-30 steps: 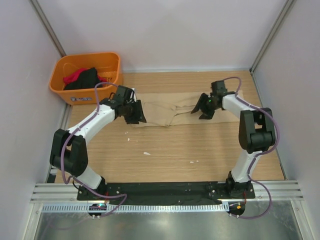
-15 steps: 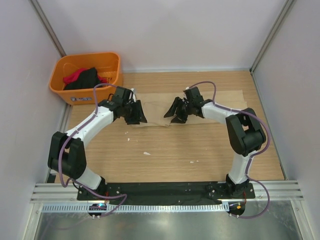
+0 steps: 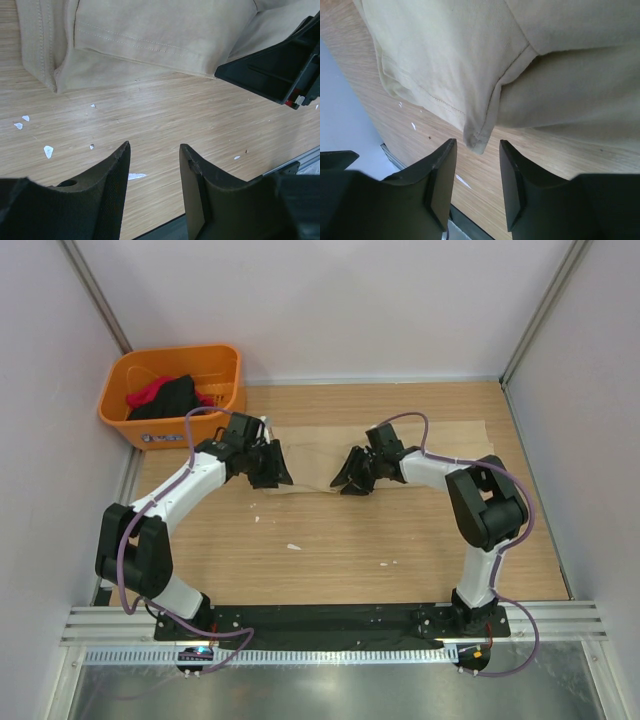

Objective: Fold and stack the t-shirts
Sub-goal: Fold the tshirt

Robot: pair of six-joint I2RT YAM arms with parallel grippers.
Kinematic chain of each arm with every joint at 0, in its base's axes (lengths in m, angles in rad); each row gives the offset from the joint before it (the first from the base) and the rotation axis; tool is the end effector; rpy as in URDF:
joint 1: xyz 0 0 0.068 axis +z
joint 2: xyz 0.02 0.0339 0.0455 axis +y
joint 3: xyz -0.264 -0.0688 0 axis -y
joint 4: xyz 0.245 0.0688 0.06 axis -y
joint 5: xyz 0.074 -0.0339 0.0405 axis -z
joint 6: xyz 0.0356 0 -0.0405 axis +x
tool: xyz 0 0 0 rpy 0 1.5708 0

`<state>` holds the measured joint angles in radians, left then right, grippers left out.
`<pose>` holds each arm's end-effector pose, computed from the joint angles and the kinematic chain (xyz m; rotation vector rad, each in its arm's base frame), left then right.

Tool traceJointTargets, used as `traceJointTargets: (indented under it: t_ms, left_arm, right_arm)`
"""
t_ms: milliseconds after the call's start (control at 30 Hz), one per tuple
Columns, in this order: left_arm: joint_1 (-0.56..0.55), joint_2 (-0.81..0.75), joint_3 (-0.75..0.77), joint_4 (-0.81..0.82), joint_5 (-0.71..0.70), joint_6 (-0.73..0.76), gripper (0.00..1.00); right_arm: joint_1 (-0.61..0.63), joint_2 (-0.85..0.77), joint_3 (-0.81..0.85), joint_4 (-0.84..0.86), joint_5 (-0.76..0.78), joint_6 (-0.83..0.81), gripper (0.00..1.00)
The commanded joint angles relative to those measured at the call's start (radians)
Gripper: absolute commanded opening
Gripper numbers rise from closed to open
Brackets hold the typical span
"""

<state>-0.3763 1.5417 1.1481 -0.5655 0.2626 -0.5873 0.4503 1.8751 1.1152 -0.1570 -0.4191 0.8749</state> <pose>0.2978 -0.1276 0.2501 -0.1681 2.6302 -0.6934 0.3384 0.1797 0.1556 0.3781 2.6773 1.0148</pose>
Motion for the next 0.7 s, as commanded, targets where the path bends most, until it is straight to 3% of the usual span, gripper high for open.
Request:
traceJointTargets:
  t_ms: [0,167,200,300,667]
  left_arm:
    - [0.007,-0.022,0.027,0.016,0.013,0.012,0.45]
    - [0.011,-0.023,0.024,0.01,0.012,0.015,0.45]
    - [0.013,-0.019,0.024,0.012,0.013,0.015,0.45]
    - [0.017,-0.015,0.028,0.007,0.013,0.02,0.45]
    - [0.027,0.03,0.071,0.003,0.027,0.026,0.45]
  right_arm:
    - [0.007,0.018,0.031,0.062,-0.006,0.027,0.43]
    - [0.007,0.039,0.052,0.077,-0.015,0.049,0.34]
    - [0.007,0.042,0.058,0.076,-0.012,0.053,0.22]
    - [0.007,0.041,0.087,0.059,0.0,0.049,0.07]
    - [-0.027,0.142,0.302,-0.114,-0.003,-0.086,0.05]
